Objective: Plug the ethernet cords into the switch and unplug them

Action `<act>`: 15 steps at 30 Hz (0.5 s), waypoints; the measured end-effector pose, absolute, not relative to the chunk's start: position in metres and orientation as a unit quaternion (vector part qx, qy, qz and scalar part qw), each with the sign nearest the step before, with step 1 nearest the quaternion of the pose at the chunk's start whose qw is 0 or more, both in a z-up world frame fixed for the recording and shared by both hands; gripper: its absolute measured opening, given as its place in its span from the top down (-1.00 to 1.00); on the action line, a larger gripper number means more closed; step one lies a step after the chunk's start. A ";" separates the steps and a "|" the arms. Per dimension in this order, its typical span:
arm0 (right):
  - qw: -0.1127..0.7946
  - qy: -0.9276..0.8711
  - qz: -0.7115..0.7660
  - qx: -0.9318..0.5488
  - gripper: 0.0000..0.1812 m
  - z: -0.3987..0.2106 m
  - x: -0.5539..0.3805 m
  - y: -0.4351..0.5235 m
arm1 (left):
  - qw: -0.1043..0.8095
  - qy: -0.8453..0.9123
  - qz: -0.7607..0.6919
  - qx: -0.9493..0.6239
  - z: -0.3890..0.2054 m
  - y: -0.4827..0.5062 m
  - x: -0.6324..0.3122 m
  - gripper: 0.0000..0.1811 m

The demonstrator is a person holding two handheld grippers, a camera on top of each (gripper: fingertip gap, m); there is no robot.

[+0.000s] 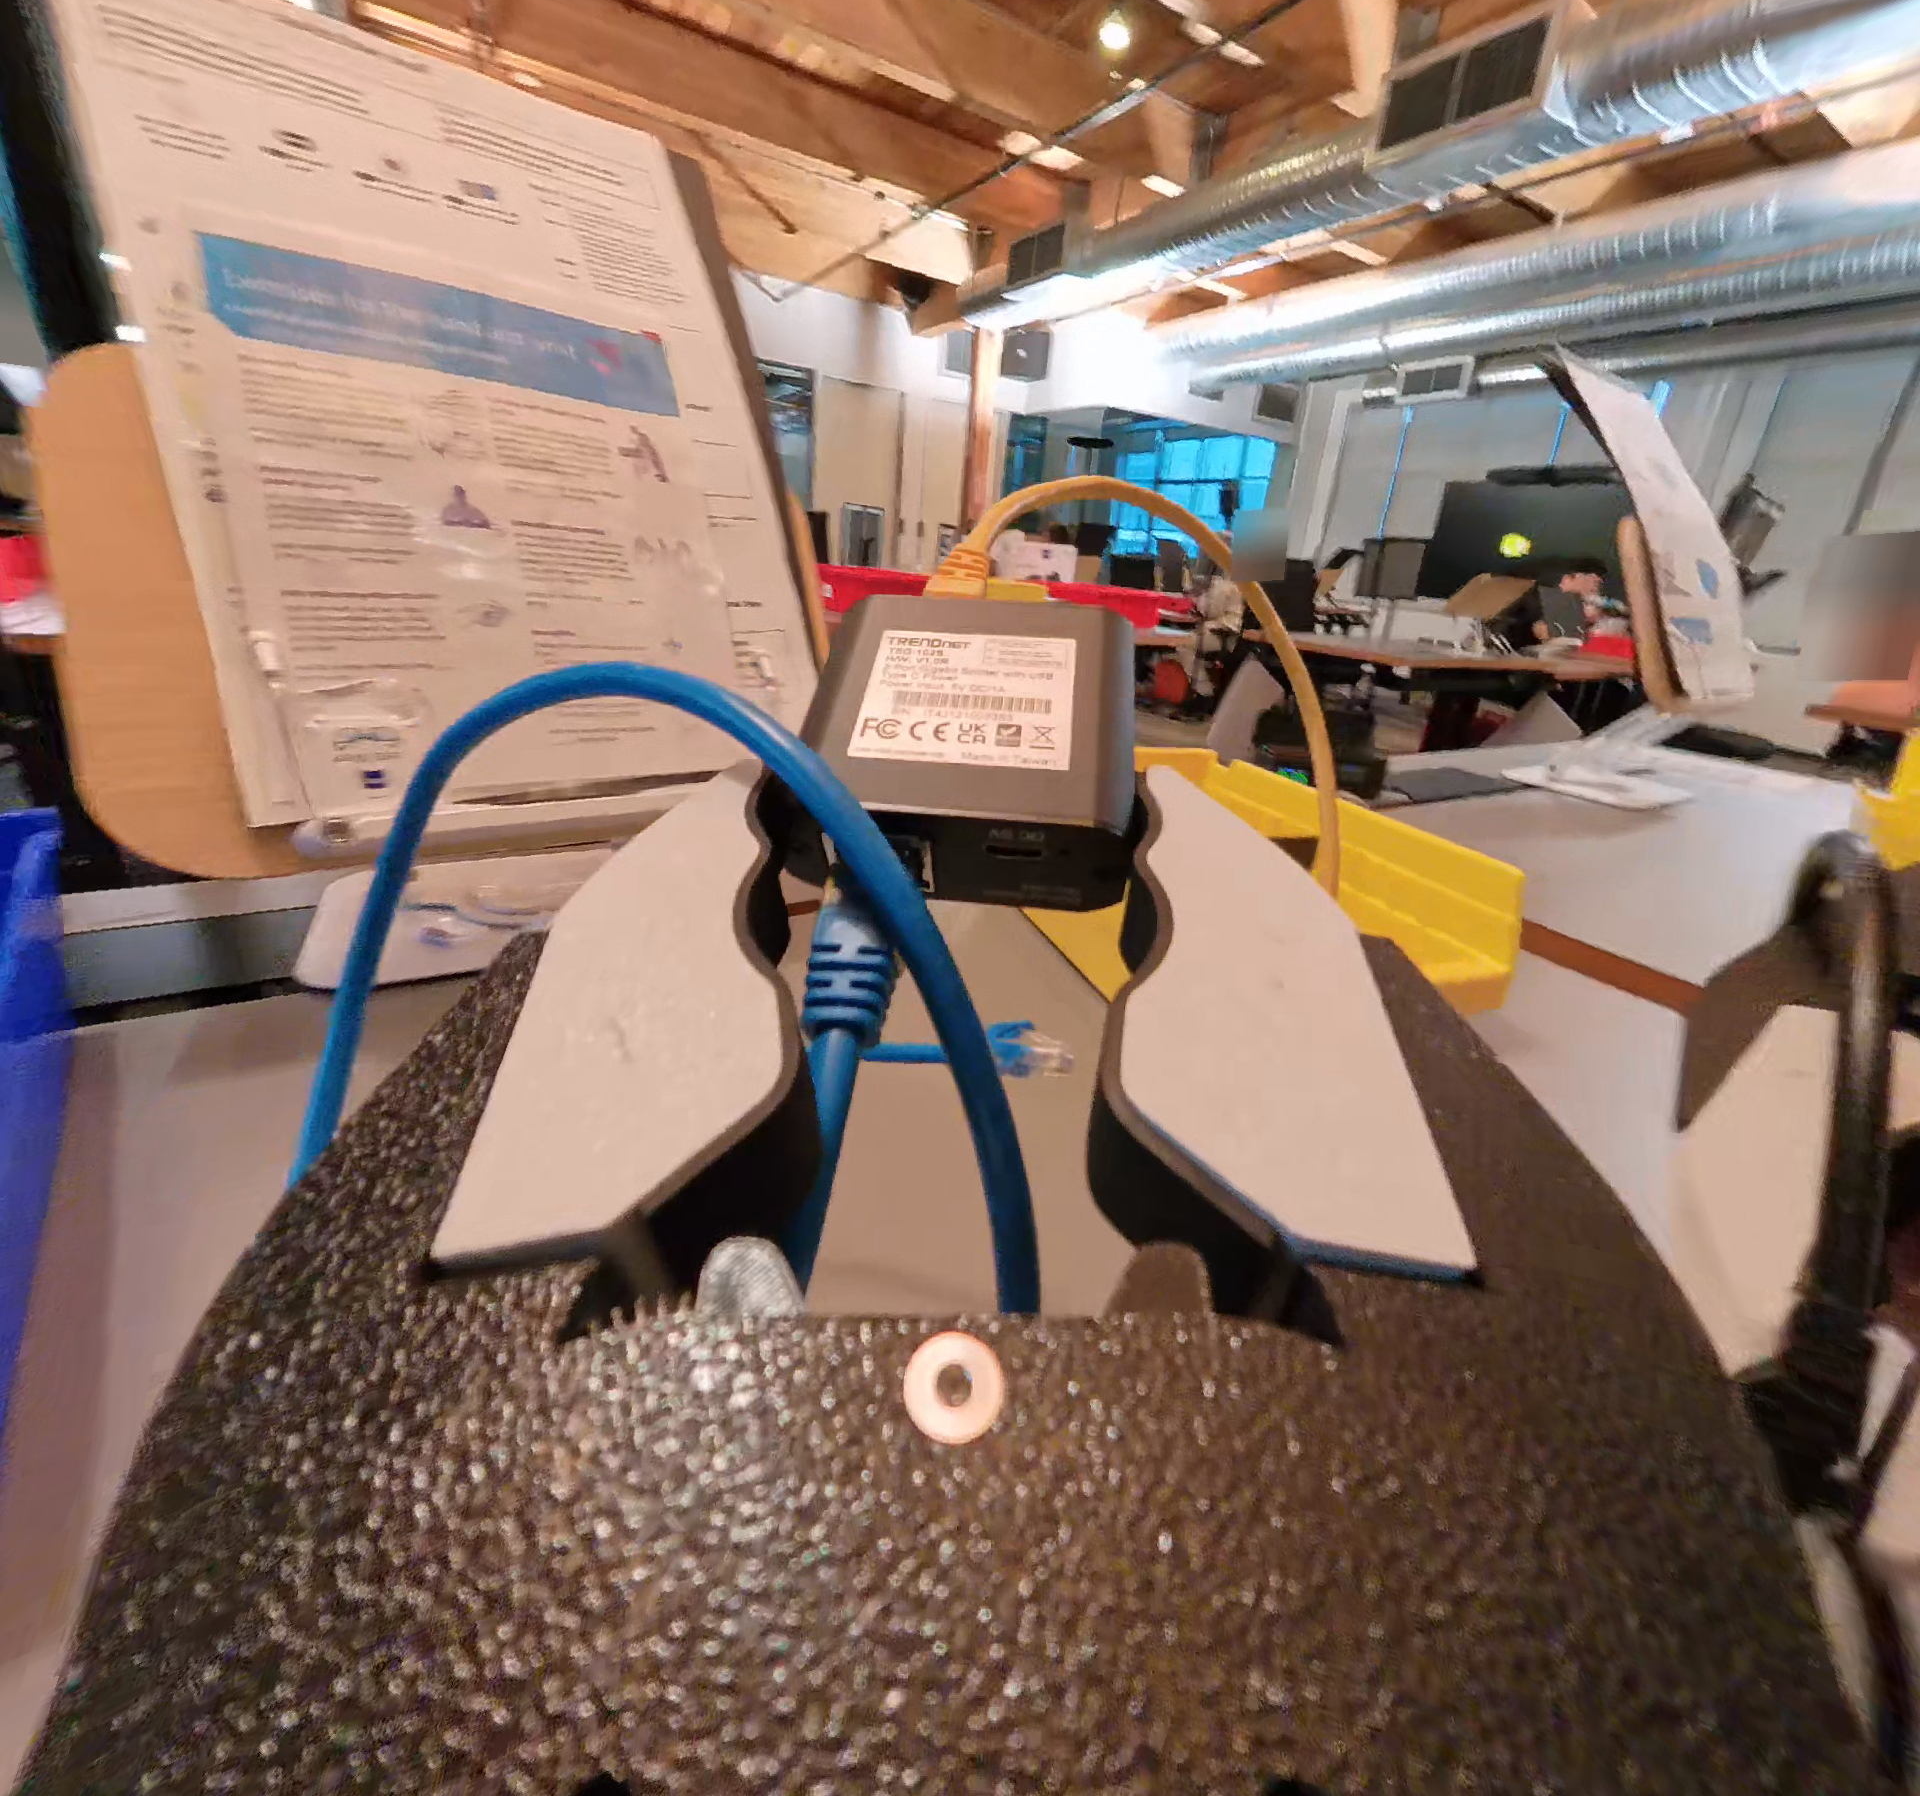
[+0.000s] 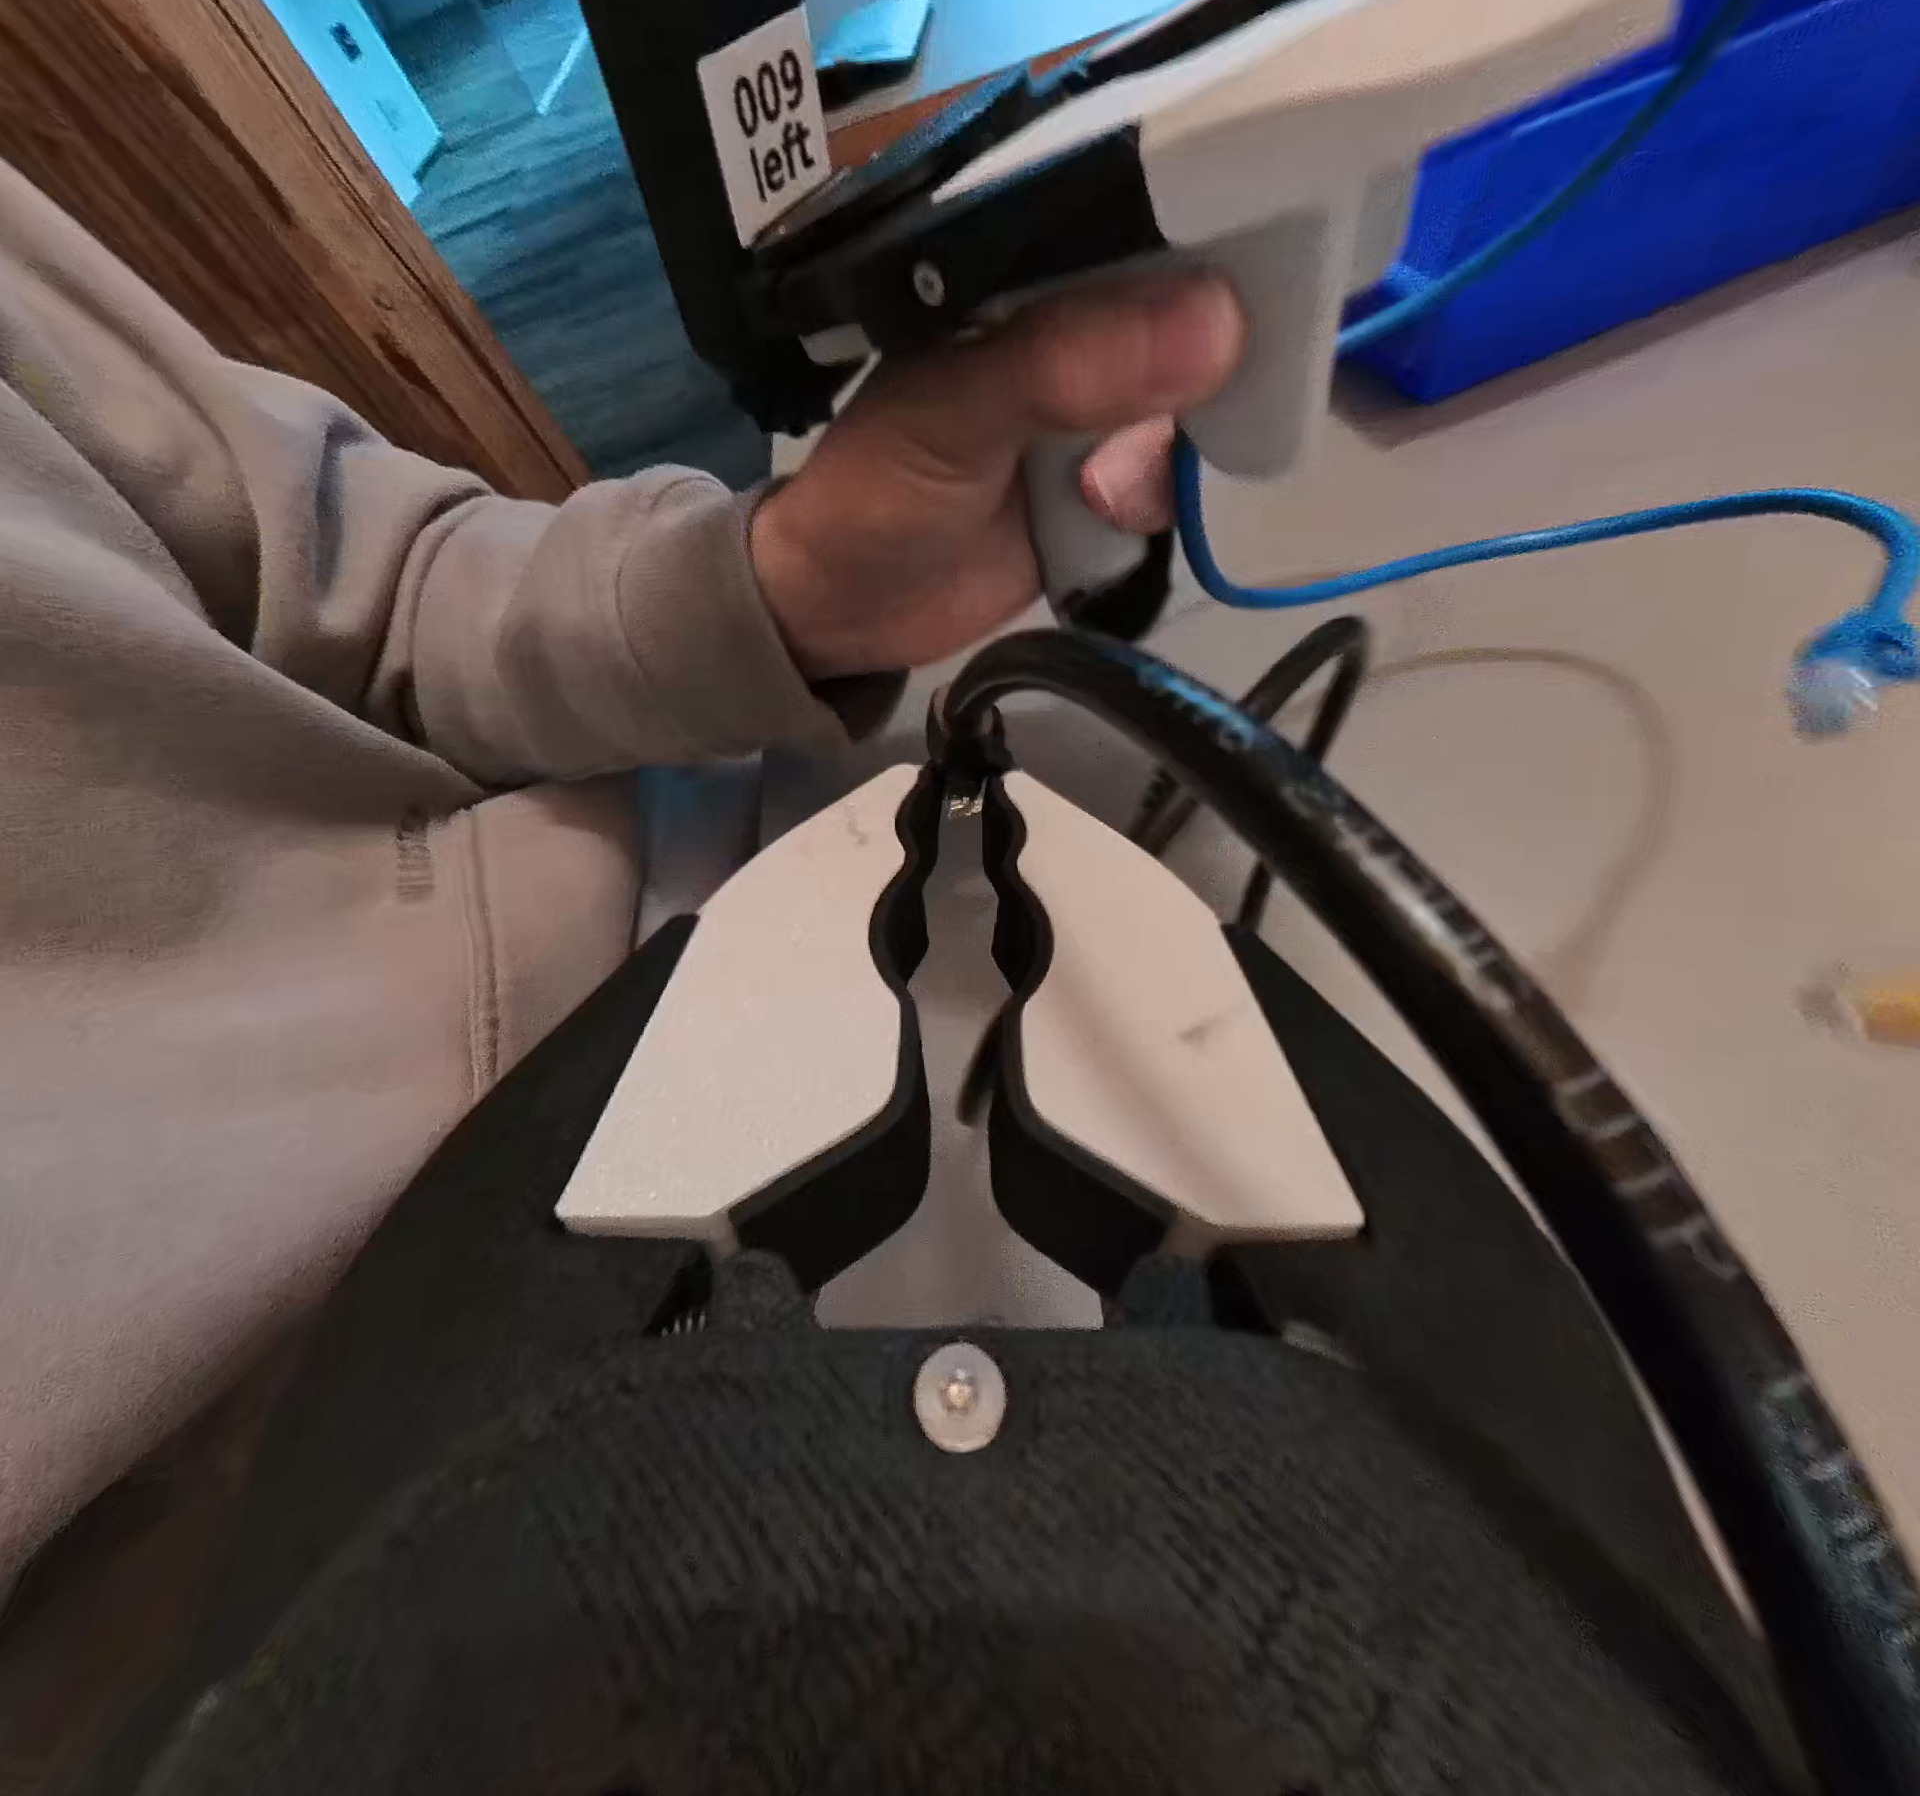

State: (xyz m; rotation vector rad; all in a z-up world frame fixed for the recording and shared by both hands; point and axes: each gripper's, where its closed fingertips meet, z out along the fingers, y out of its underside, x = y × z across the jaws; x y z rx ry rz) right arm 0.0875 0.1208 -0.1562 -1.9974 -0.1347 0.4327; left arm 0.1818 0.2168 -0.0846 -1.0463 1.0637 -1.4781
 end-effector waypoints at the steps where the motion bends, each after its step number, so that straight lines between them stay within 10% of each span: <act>1: 0.521 -0.050 0.171 -0.835 0.90 -0.153 0.094 0.116 | 0.504 0.427 -0.610 -0.437 -0.082 0.228 0.179 0.32; 15: 0.450 -0.039 -0.042 -0.891 0.90 -0.039 0.252 0.038 | 0.523 0.459 -0.556 -0.453 -0.134 0.276 0.172 0.32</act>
